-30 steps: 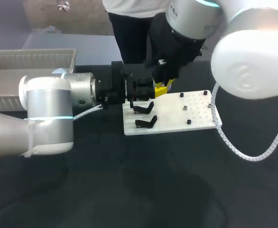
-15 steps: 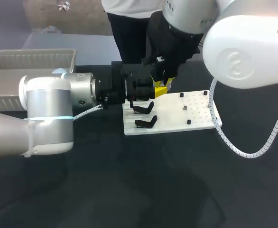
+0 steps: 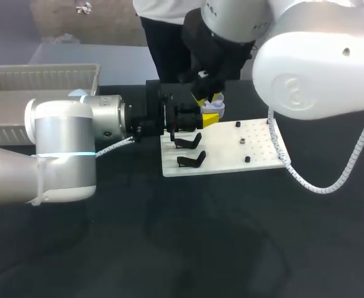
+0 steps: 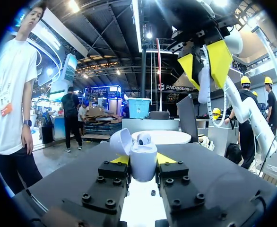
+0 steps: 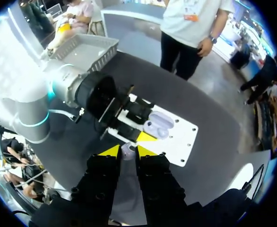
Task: Pick up each earbud case from the left stands, insert the matching earbuds, close the lid, and place the case in the box.
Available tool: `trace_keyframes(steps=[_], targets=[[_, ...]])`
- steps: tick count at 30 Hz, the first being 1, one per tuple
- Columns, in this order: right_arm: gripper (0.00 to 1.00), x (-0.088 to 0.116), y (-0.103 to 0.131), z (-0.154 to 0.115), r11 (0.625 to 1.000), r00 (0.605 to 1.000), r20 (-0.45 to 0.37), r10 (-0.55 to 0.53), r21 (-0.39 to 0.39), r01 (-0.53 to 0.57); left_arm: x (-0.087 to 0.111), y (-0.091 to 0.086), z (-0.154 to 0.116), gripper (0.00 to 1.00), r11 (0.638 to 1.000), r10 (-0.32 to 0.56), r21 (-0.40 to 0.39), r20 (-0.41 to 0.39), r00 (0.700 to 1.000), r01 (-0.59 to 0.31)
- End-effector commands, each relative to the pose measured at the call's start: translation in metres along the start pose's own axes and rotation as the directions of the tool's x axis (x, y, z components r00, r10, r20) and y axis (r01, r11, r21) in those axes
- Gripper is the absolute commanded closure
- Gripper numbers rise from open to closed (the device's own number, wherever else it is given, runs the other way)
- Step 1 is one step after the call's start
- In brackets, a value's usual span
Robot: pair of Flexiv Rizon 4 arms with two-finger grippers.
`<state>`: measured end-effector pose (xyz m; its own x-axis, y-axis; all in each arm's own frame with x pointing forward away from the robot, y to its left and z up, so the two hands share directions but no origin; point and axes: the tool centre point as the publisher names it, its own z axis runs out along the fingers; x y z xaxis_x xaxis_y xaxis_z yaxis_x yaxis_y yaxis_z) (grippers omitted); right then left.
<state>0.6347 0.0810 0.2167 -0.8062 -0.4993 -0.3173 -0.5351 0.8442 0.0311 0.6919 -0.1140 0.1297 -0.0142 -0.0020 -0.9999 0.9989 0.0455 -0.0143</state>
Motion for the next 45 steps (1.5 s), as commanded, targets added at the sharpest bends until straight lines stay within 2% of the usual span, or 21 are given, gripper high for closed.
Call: trace_keyframes(steps=[1,8,20,45], targets=[[1.0,-0.012,-0.005,0.008,1.0,1.0,-0.012,-0.012,-0.004,0.012,0.001,-0.001,0.0,1.0,1.0,0.004,-0.006,0.004,1.0,-0.004],[1.0,-0.016,-0.02,0.016,1.0,1.0,-0.003,-0.004,-0.01,0.004,0.001,-0.001,0.0,1.0,1.0,0.004,-0.006,0.004,1.0,-0.004],[1.0,-0.016,-0.031,0.029,1.0,0.999,-0.024,0.02,-0.015,-0.021,0.001,-0.001,0.0,1.0,1.0,0.004,-0.006,0.004,1.0,-0.004],[1.0,-0.018,-0.032,0.04,0.999,0.999,-0.038,0.035,-0.006,-0.035,0.001,-0.001,0.0,1.0,1.0,0.004,-0.006,0.004,1.0,-0.004]])
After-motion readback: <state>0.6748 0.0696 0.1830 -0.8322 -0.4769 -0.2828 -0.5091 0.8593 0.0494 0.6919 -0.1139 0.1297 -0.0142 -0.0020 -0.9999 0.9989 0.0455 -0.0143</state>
